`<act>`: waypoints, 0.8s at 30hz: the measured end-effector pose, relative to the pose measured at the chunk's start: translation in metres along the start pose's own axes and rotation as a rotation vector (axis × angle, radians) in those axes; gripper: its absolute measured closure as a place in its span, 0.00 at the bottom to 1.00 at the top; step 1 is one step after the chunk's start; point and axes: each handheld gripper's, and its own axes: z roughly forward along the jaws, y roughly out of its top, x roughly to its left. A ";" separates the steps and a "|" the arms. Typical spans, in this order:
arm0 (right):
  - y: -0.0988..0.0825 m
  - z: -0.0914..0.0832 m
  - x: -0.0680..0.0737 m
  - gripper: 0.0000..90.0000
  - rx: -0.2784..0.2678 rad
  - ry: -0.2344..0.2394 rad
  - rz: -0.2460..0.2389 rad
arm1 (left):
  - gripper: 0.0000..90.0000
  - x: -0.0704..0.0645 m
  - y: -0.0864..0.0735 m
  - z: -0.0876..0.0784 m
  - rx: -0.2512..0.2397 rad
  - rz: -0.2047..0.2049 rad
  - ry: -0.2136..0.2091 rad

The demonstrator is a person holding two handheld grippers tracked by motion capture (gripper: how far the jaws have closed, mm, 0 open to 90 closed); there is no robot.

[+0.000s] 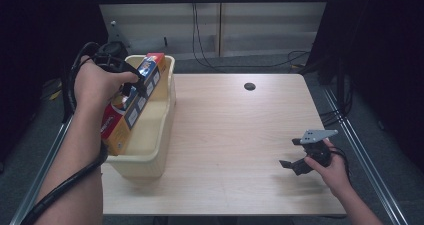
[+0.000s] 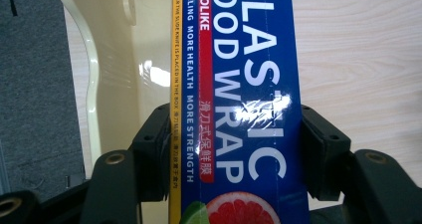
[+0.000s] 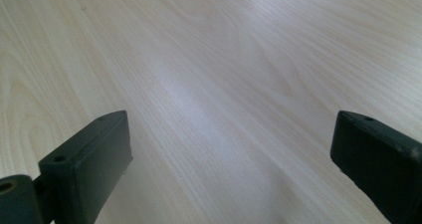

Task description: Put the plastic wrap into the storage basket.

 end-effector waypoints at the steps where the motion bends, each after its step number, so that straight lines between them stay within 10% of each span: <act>1: 0.000 0.000 0.000 0.03 -0.002 0.000 0.003 | 0.45 0.000 -0.001 0.000 0.005 -0.004 -0.005; 24: 0.005 0.005 0.001 0.03 -0.005 0.017 -0.012 | 0.45 0.010 -0.012 0.019 0.035 -0.044 0.011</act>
